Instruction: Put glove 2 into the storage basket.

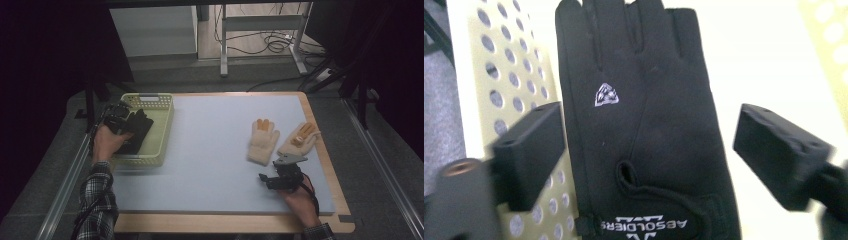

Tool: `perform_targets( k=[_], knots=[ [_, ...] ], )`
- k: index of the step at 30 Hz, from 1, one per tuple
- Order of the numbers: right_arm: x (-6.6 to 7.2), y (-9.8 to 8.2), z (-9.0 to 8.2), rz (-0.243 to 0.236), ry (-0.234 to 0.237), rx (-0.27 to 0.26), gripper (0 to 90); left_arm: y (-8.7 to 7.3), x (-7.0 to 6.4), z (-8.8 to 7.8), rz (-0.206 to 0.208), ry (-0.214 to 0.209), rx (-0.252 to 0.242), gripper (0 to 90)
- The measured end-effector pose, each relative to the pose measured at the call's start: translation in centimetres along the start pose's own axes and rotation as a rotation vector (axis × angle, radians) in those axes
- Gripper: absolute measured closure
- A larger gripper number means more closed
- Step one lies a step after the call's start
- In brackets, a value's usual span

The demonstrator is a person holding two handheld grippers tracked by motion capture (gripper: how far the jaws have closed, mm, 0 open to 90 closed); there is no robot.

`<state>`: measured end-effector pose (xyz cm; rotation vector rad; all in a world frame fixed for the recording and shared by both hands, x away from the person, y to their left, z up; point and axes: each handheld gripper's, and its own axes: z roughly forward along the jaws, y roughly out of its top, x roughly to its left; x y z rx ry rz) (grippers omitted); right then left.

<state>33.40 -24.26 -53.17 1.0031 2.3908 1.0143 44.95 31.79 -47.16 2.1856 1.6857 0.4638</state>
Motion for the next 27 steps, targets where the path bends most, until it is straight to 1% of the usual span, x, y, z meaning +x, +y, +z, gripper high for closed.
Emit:
perform_targets(
  k=[2, 3, 5, 6, 7, 8, 9, 10, 11, 12, 13, 15, 17, 18, 20, 21, 22, 23, 24, 25, 27],
  knots=[
    [0.0, 0.0, 0.0, 0.0, 0.0, 0.0, 23.9, 0.1, -0.5, 0.0, 0.024, -0.049, -0.012, 29.8],
    [0.0, 0.0, 0.0, 0.0, 0.0, 0.0, 23.9, 0.2, -0.9, 0.3, 0.033, -0.069, -0.011, 34.0],
    [0.0, 0.0, 0.0, 0.0, 0.0, 0.0, 23.9, 0.4, -1.5, 0.8, 0.049, -0.102, -0.003, 48.4],
    [0.0, 0.0, 0.0, 0.0, 0.0, 0.0, 23.9, 0.5, -1.7, 1.0, 0.052, -0.111, -0.002, 54.0],
    [0.0, 0.0, 0.0, 0.0, 0.0, 0.0, 24.0, 0.7, -1.9, 1.4, 0.057, -0.125, 0.012, 64.1],
    [0.0, 0.0, 0.0, 0.0, 0.0, 0.0, 24.0, 0.8, -2.1, 1.8, 0.061, -0.137, 0.027, 64.1],
    [0.0, 0.0, 0.0, 0.0, 0.0, 0.0, 23.9, 0.9, -2.4, 2.3, 0.065, -0.144, 0.049, 67.7],
    [0.0, 0.0, 0.0, 0.0, 0.0, 0.0, 23.9, 1.0, -2.5, 2.6, 0.073, -0.139, 0.069, 71.5],
    [0.0, 0.0, 0.0, 0.0, 0.0, 0.0, 23.9, 1.1, -2.7, 3.1, 0.082, -0.121, 0.095, 73.4],
    [0.0, 0.0, 0.0, 0.0, 0.0, 0.0, 23.9, 1.1, -2.7, 3.4, 0.087, -0.108, 0.106, 75.6],
    [0.0, 0.0, 0.0, 0.0, 0.0, 0.0, 23.9, 1.2, -2.7, 3.7, 0.091, -0.084, 0.12, 78.4],
    [0.0, 0.0, 0.0, 0.0, 0.0, 0.0, 23.9, 1.2, -2.6, 3.8, 0.093, -0.012, 0.128, 79.0],
    [0.0, 0.0, 0.0, 0.0, 0.0, 0.0, 23.9, 1.2, -2.3, 3.8, 0.082, 0.023, 0.133, 78.9],
    [0.0, 0.0, 0.0, 0.0, 0.0, 0.0, 23.9, 1.2, -2.1, 3.8, 0.075, 0.026, 0.135, 78.9],
    [0.0, 0.0, 0.0, 0.0, 0.0, 0.0, 24.0, 1.1, -1.8, 3.6, 0.062, 0.003, 0.124, 77.8],
    [0.0, 0.0, 0.0, 0.0, 0.0, 0.0, 23.9, 1.0, -1.7, 3.3, 0.06, -0.013, 0.114, 75.6],
    [0.0, 0.0, 0.0, 0.0, 0.0, 0.0, 23.9, 0.9, -1.7, 2.9, 0.053, -0.044, 0.087, 70.6],
    [0.0, 0.0, 0.0, 0.0, 0.0, 0.0, 23.9, 0.9, -1.7, 2.9, 0.053, -0.044, 0.087, 68.8],
    [0.0, 0.0, 0.0, 0.0, 0.0, 0.0, 23.9, 0.9, -1.7, 2.6, 0.051, -0.059, 0.071, 68.8],
    [0.0, 0.0, 0.0, 0.0, 0.0, 0.0, 24.0, 0.9, -1.7, 2.3, 0.044, -0.072, 0.053, 66.9],
    [0.0, 0.0, 0.0, 0.0, 0.0, 0.0, 23.9, 0.9, -1.8, 1.7, 0.039, -0.092, 0.022, 60.6]
  ],
)
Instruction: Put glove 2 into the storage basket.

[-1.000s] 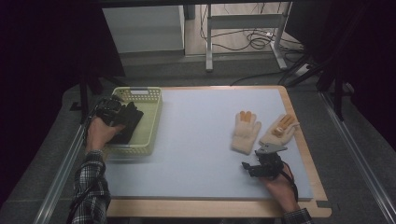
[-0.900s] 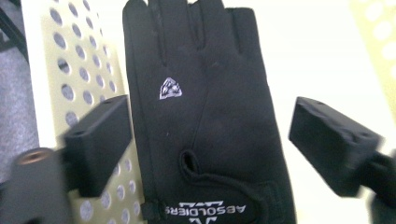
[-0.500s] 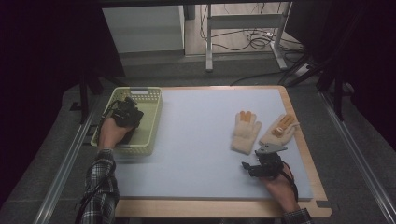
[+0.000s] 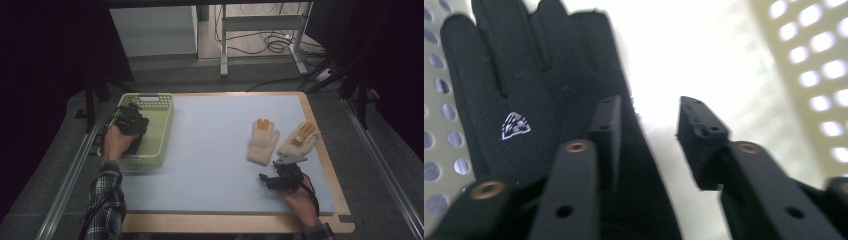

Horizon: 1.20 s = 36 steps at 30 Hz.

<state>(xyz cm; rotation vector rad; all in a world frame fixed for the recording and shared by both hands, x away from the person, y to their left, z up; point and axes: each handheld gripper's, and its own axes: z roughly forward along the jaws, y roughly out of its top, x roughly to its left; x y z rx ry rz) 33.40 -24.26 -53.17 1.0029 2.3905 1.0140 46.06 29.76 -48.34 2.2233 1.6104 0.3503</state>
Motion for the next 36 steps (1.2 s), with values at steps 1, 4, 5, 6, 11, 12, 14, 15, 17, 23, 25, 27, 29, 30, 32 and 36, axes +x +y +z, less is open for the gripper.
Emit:
perform_targets(
  k=[1, 4, 5, 6, 11, 12, 14, 15, 17, 23, 25, 27, 29, 30, 32, 36],
  knots=[
    [0.0, 0.0, 0.0, 0.0, 0.0, 0.0, 23.9, 0.0, -0.1, -0.3, -0.002, -0.007, -0.015, 58.5],
    [0.0, 0.0, 0.0, 0.0, 0.0, 0.0, 23.9, 0.1, -0.5, -1.1, 0.002, -0.023, -0.067, 49.2],
    [0.0, 0.0, 0.0, 0.0, 0.0, 0.0, 23.9, 0.1, -0.6, -1.3, 0.003, -0.03, -0.08, 46.2],
    [0.0, 0.0, 0.0, 0.0, 0.0, 0.0, 24.0, 0.1, -0.8, -1.5, 0.001, -0.042, -0.101, 43.2],
    [0.0, 0.0, 0.0, 0.0, 0.0, 0.0, 23.9, 0.1, -1.8, -2.3, 0.02, -0.078, -0.162, 25.5],
    [0.0, 0.0, 0.0, 0.0, 0.0, 0.0, 23.9, 0.1, -2.1, -2.5, 0.026, -0.088, -0.175, 25.5],
    [0.0, 0.0, 0.0, 0.0, 0.0, 0.0, 23.9, 0.1, -2.6, -2.8, 0.033, -0.108, -0.193, 21.0],
    [0.0, 0.0, 0.0, -0.001, 0.0, 0.003, 23.9, 0.1, -2.9, -2.9, 0.034, -0.117, -0.203, 19.3],
    [0.0, 0.0, 0.0, -0.001, 0.0, 0.003, 23.9, 0.1, -3.6, -3.3, 0.047, -0.137, -0.223, 16.4],
    [0.0, 0.0, 0.0, -0.001, 0.0, 0.003, 23.9, 0.0, -6.5, -4.5, 0.113, -0.197, -0.274, 7.5],
    [0.0, 0.0, 0.0, -0.001, 0.0, 0.003, 23.9, -0.1, -7.4, -4.8, 0.137, -0.209, -0.285, 5.3],
    [0.0, 0.0, 0.0, 0.0, 0.0, 0.003, 24.0, -0.2, -8.4, -5.1, 0.164, -0.224, -0.297, 4.5],
    [0.0, 0.0, 0.0, 0.0, 0.0, 0.003, 23.9, -0.6, -9.7, -5.3, 0.19, -0.25, -0.31, 2.7],
    [0.0, 0.0, 0.0, 0.0, 0.0, 0.003, 23.9, -0.8, -10.4, -5.4, 0.206, -0.263, -0.315, 2.7],
    [0.0, 0.0, 0.0, 0.0, 0.0, 0.003, 23.9, -1.3, -12.2, -5.7, 0.252, -0.267, -0.317, 1.8],
    [0.0, 0.0, 0.0, 0.0, 0.0, 0.003, 23.9, -2.4, -14.7, -5.9, 0.312, -0.273, -0.323, 0.6]
  ],
)
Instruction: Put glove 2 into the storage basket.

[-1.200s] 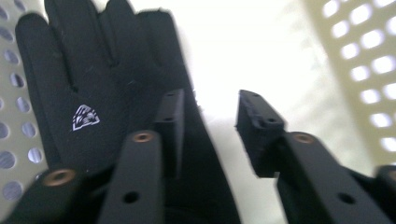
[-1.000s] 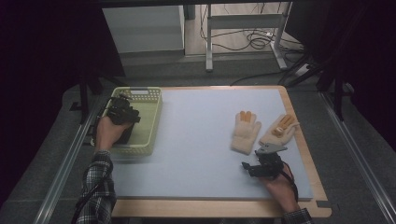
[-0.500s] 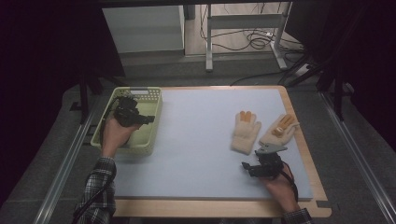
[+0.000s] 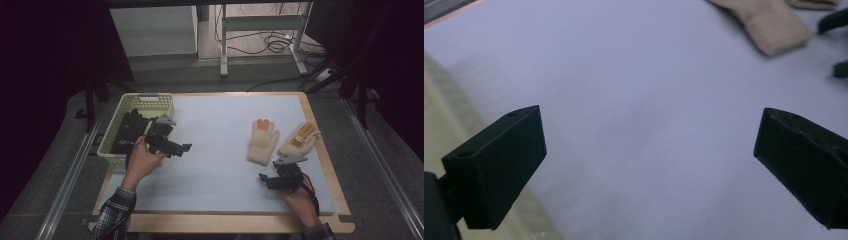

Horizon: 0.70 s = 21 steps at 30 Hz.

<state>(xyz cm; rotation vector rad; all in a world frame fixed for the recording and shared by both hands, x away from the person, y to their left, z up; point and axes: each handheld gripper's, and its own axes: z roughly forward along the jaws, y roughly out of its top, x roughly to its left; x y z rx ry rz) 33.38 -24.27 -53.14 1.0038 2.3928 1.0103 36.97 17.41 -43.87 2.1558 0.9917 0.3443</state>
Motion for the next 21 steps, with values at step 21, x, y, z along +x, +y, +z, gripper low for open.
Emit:
perform_targets(
  k=[21],
  knots=[
    [0.1, 0.0, 0.1, 0.0, -0.007, 0.002, 22.7, -8.7, -5.9, 4.3, 0.042, -0.042, -0.019, 0.8]
  ],
)
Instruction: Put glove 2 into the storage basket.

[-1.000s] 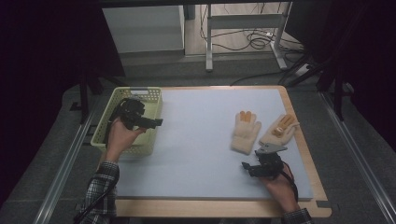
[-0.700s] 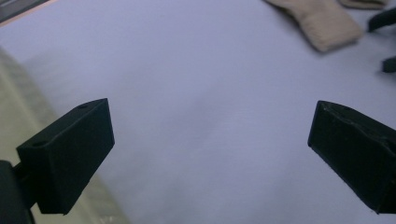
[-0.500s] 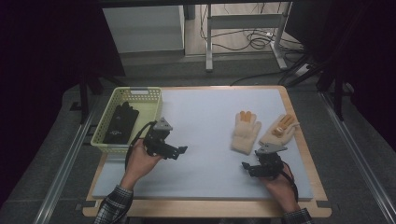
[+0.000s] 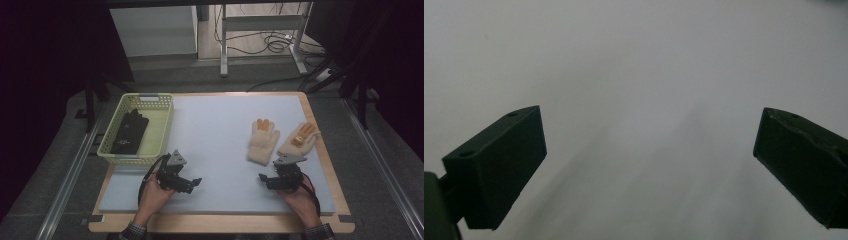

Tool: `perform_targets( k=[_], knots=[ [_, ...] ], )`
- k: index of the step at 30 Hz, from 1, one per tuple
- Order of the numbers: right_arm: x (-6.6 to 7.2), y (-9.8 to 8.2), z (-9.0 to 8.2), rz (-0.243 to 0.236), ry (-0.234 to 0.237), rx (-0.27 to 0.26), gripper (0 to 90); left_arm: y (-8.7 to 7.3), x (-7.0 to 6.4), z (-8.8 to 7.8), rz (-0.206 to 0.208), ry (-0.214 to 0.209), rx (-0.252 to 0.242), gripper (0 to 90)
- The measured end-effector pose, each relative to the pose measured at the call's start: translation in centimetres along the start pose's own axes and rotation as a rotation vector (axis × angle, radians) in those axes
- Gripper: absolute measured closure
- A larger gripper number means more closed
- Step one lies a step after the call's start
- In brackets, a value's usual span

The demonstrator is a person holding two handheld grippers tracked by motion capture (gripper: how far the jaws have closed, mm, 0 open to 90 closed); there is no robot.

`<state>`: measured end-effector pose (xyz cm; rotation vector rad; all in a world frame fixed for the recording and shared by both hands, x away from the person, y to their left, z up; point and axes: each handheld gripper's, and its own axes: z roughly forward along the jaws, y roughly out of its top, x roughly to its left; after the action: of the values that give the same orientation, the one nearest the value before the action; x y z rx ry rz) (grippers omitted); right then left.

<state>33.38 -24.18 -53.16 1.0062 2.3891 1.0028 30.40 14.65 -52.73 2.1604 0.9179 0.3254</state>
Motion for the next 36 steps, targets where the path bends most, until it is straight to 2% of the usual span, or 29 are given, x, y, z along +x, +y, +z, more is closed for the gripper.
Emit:
perform_targets(
  k=[3, 5, 7, 8, 19, 27, 32, 36],
  knots=[
    [0.0, 0.0, 0.0, 0.005, -0.002, 0.002, 22.6, -1.2, -0.1, 0.3, -0.007, 0.032, 0.019, 1.0],
    [0.0, 0.0, 0.0, 0.005, -0.002, 0.003, 22.6, -2.0, -0.2, 0.8, 0.005, 0.066, 0.062, 0.9],
    [0.0, 0.0, 0.0, 0.006, -0.002, 0.003, 22.6, -2.3, 0.0, 0.8, -0.032, 0.05, 0.046, 0.7],
    [0.0, 0.0, 0.0, 0.007, -0.002, 0.003, 22.5, -2.3, 0.0, 0.8, -0.034, 0.055, 0.045, 1.8],
    [0.0, 0.0, 0.0, 0.007, 0.0, 0.001, 22.9, -2.3, 0.0, 0.8, -0.035, 0.056, 0.042, 1.6],
    [-0.2, 0.3, -0.2, 0.027, 0.007, 0.009, 25.3, -2.3, 0.0, 0.8, -0.038, 0.055, 0.042, 1.6],
    [-0.2, 0.9, -0.5, 0.039, 0.011, -0.001, 26.2, -2.4, 0.0, 0.9, -0.039, 0.055, 0.042, 1.6],
    [-0.5, 1.9, -0.8, 0.018, -0.007, 0.001, 26.2, -2.4, 0.0, 0.9, -0.039, 0.054, 0.041, 1.6]
  ],
)
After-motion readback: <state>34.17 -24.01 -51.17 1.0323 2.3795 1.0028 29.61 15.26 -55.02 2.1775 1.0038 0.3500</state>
